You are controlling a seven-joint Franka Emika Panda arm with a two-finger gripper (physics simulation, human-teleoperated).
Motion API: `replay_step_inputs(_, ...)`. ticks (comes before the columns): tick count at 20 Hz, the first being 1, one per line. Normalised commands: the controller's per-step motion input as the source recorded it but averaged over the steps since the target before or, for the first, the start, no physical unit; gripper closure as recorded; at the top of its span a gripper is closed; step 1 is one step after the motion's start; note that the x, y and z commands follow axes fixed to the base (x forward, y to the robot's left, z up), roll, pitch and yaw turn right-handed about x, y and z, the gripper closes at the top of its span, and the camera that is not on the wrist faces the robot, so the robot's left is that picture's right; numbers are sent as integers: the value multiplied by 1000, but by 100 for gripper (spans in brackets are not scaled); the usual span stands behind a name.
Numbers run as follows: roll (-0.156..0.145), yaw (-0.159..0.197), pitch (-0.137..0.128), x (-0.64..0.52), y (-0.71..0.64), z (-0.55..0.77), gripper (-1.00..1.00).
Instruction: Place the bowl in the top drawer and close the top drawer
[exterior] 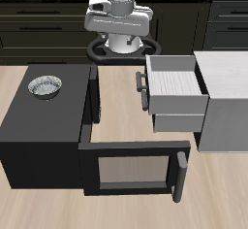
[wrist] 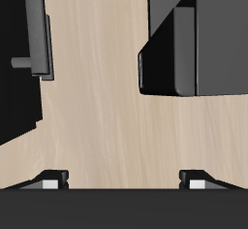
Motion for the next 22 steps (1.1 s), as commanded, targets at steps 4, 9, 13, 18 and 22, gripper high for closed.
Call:
replay_step_inputs(4,4,-7,-9,-19,9,15,-100)
replay_step_inputs(9,31,14,-16,59,-78,106,-100)
replay_step_inputs(13,5,40,-19,147,-152,128,-100)
replay_step_inputs(18,20,21,11,180,-170,95,-100)
replay_step_inputs(22,30,40,37,303,-141,-14,-100)
